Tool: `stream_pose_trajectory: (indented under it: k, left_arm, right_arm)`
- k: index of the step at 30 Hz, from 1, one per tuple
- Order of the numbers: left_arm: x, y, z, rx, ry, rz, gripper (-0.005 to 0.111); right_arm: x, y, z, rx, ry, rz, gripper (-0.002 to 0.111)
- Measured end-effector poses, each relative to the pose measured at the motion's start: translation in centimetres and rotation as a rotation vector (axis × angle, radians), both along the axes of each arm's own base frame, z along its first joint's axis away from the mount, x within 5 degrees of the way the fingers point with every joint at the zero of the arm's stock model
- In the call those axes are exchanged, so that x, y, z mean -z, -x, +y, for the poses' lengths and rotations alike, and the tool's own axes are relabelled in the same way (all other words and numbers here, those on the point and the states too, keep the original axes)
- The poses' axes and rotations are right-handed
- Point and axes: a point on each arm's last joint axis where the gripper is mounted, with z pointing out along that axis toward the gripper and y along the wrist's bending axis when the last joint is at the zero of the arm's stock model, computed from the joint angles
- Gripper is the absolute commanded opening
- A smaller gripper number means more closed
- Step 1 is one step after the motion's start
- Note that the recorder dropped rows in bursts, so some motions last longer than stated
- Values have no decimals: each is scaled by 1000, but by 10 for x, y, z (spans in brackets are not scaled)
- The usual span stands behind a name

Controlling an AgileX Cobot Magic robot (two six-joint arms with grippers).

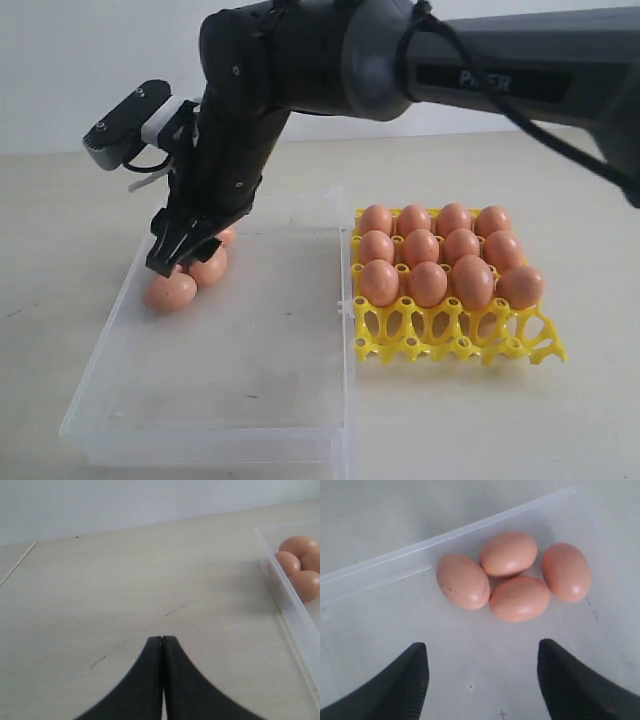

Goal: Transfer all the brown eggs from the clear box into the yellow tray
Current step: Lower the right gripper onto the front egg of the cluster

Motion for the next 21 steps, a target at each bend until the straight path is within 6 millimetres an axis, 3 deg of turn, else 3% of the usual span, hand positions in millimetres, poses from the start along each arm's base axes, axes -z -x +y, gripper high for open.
stream_pose_trajectory:
  k: [12,21]
  left_arm:
    - [0,0,0,0,0,0,0]
    - [0,0,0,0,0,0,0]
  right_arm:
    - [34,-6,22,-181,10,17,59]
    - [43,-12,30,-272,-20,-79,59]
